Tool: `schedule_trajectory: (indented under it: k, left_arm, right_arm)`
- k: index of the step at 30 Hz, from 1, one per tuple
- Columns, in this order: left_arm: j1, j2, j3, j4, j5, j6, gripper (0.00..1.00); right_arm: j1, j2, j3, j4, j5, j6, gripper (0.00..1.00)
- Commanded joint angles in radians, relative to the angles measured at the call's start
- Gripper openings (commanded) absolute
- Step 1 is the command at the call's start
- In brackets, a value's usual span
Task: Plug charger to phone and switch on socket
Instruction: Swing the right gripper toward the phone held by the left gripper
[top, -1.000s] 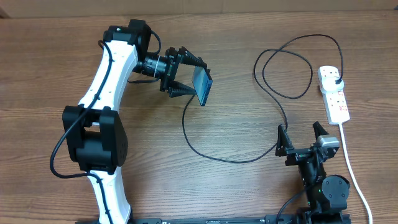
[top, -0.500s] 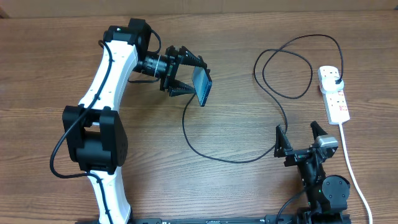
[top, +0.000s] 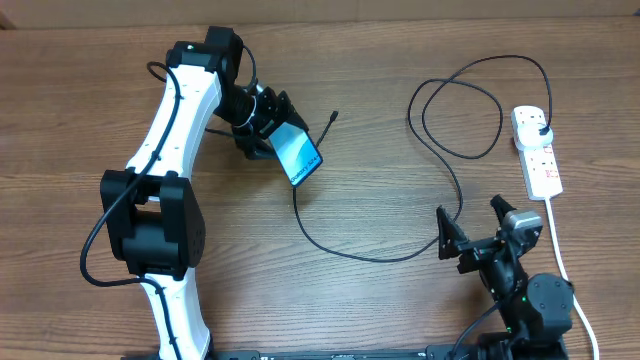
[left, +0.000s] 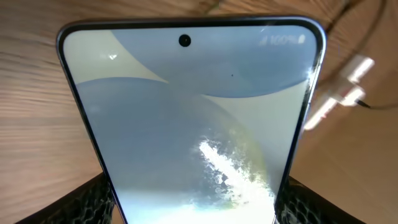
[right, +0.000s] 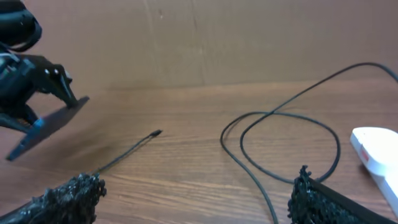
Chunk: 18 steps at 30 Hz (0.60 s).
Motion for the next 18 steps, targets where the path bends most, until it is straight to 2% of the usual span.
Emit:
schedule_trajectory:
  k: [1, 8, 13, 18]
  left_arm:
    - [0.006, -0.005, 0.032, 0.002, -0.101, -0.010, 0.76]
    - [0.013, -0.006, 0.134, -0.044, -0.266, -0.013, 0.77]
    - [0.013, -0.006, 0.380, -0.190, -0.416, -0.013, 0.77]
    - [0.013, -0.006, 0.578, -0.292, -0.442, -0.013, 0.77]
  right_arm:
    - [-0.003, 0.113, 0.125, -0.049, -0.045, 0.020, 1.00]
    - [-0.003, 0.423, 0.428, -0.240, -0.084, 0.020, 1.00]
    - [-0.003, 0.686, 0.723, -0.507, -0.166, 0.019, 1.00]
    - [-0.003, 0.863, 0.928, -0.674, -0.267, 0.019, 1.00]
